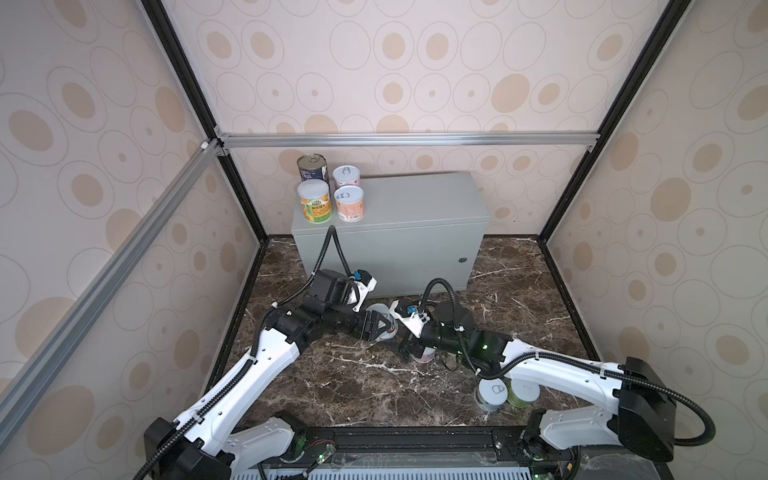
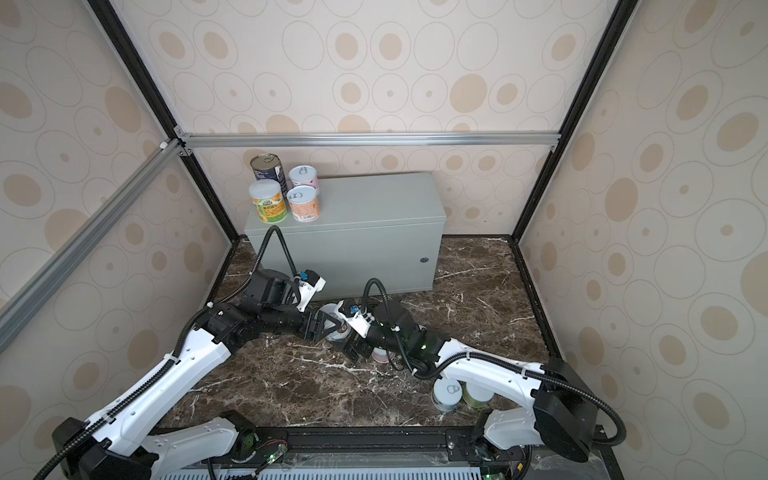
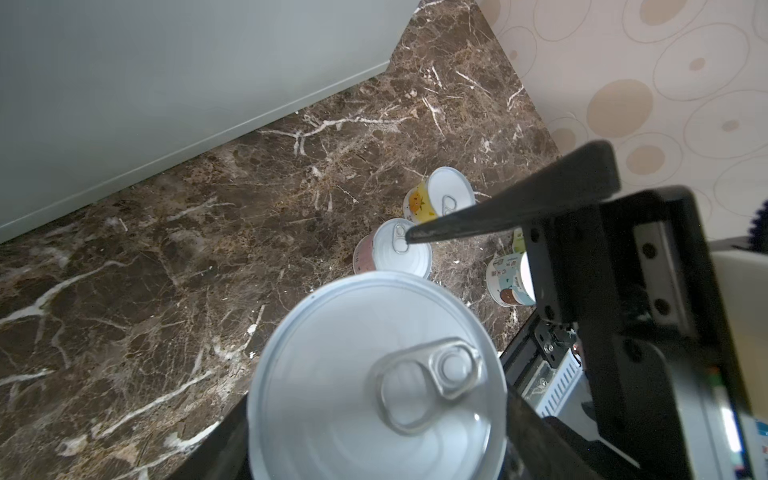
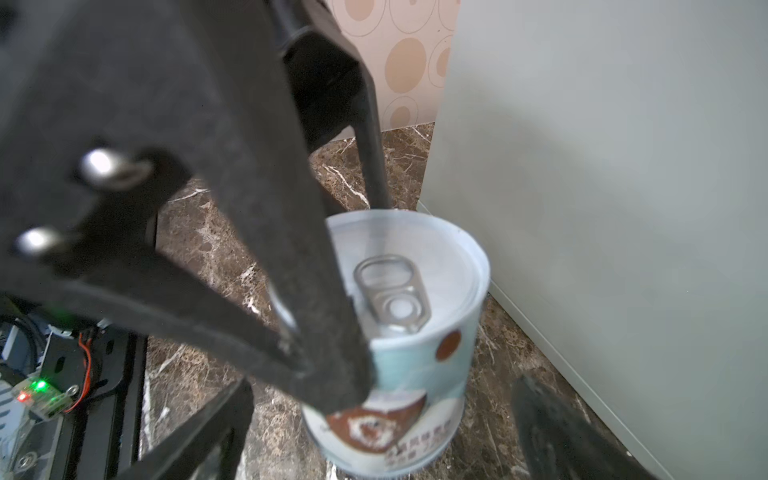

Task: Place and organize the canned foods onto the counter

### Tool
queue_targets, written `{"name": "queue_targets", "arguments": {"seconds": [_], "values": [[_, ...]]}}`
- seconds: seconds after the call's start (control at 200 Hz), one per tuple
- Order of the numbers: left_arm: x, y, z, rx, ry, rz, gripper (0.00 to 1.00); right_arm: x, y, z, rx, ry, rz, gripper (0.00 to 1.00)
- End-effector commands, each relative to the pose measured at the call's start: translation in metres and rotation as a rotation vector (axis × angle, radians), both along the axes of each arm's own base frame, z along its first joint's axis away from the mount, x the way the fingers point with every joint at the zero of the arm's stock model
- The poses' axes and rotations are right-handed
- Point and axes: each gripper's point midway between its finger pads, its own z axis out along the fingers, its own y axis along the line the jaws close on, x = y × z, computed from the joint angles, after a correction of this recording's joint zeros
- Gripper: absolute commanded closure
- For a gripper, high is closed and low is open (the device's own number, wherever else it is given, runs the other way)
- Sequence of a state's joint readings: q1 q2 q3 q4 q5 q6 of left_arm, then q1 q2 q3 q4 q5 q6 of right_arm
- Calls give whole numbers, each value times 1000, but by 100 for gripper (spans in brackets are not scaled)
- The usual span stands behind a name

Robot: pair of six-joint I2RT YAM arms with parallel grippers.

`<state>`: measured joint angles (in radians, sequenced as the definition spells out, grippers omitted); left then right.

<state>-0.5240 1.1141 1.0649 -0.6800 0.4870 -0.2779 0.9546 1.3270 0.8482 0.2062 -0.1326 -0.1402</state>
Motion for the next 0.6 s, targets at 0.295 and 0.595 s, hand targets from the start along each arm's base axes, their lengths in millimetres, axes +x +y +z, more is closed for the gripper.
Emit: {"name": "queue_targets", "arguments": {"seconds": [0.295,0.595], "values": [[-11,-10,40,-84,-102,-92,64,12,26,12,30,-10,16,3],[-3,-10,38,-62,-120,-86,63,13,26,15,35,-6,10,19]]}}
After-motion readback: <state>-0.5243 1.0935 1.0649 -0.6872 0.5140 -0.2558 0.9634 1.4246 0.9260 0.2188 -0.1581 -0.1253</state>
